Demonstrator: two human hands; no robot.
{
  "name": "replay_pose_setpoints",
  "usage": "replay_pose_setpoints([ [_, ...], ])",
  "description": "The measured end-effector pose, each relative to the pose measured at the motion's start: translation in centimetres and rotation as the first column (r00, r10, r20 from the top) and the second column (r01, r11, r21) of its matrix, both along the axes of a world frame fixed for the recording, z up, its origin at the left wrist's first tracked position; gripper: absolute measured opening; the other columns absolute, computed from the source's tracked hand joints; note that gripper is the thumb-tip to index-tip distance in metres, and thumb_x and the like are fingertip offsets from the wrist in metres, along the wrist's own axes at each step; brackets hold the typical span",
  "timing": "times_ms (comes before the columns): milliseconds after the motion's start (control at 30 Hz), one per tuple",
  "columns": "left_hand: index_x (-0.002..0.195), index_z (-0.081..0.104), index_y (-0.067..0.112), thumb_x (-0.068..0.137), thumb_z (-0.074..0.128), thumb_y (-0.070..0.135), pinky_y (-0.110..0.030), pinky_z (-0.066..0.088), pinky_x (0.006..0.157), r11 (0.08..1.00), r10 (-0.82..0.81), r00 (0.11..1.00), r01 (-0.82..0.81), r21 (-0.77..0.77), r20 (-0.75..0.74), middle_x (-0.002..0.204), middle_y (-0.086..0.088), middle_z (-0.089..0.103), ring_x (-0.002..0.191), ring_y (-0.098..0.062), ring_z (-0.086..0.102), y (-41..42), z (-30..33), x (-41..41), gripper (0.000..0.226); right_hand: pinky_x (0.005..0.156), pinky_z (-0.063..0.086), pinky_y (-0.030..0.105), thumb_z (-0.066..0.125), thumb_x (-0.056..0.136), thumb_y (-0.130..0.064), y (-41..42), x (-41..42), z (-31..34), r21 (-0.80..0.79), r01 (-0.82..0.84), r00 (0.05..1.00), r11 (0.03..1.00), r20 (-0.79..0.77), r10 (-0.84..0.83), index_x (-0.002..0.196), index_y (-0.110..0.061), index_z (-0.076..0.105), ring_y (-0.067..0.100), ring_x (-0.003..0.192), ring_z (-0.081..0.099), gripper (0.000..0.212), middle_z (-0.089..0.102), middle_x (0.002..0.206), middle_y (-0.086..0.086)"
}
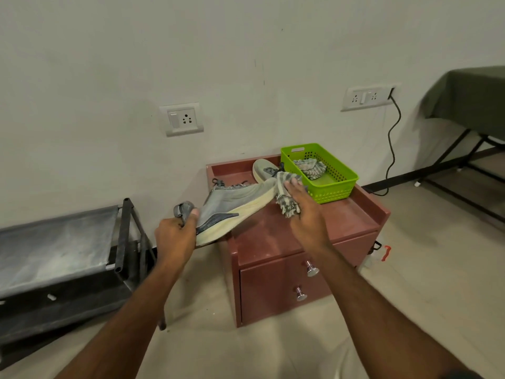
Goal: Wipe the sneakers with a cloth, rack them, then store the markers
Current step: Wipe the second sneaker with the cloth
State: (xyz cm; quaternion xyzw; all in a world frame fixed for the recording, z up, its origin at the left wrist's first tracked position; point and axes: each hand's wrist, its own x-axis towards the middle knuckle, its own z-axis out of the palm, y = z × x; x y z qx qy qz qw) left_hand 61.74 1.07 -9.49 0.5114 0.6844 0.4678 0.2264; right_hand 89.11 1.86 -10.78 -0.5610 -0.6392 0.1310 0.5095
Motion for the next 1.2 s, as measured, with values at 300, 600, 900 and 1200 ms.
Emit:
replay_pose_setpoints([
  [300,0.053,0.052,0.007,0.097,0.059,0.041,-0.029,0.029,0.048,0.999,-0.039,0.999,0.039,-0.001,-0.009,0.053,-0.004,0.046,0.05,-0.017,0.041,0.1,0.1,-0.1,0.057,0.122,0.024,0.037,0.04,0.064,0.017,-1.3,-4.9,-0.6,-0.113,-0.263,0.937,0.958,0.208,0.282,0.135,-0.015,0.06,0.016,0.148,0.03,0.08,0.047,0.15,0.004],
  [600,0.068,0.06,-0.01,0.095,0.059,0.047,-0.032,0.032,0.054,0.999,0.011,0.996,-0.007,-0.04,0.089,0.06,-0.011,0.049,0.056,-0.022,0.043,-0.2,-0.7,-1.4,0.064,0.08,0.055,0.036,0.057,0.087,0.01,-2.5,-4.6,2.3,-0.115,-0.334,0.801,0.936,-0.558,0.217,0.114,-0.032,0.072,0.033,0.106,0.067,0.052,0.073,0.114,0.005],
  [900,0.062,0.061,-0.006,0.097,0.059,0.044,-0.032,0.034,0.053,1.0,0.01,0.999,-0.009,-0.014,0.04,0.054,-0.01,0.05,0.053,-0.023,0.046,-0.1,-0.6,-0.5,0.061,0.118,0.034,0.031,0.048,0.074,0.015,-2.2,-5.3,0.3,-0.202,-0.245,0.96,0.948,0.084,0.266,0.129,-0.026,0.065,0.01,0.141,0.04,0.071,0.051,0.147,0.003],
  [1200,0.056,0.053,0.008,0.098,0.058,0.038,-0.024,0.034,0.048,0.989,-0.079,0.986,0.095,0.11,-0.145,0.05,-0.002,0.051,0.05,-0.015,0.048,-0.5,0.3,-0.5,0.052,0.082,0.054,0.034,0.052,0.089,0.013,-3.0,-4.6,2.7,-0.126,-0.284,0.777,0.95,-0.612,0.151,0.118,-0.025,0.069,0.016,0.098,0.068,0.05,0.074,0.11,-0.002],
])
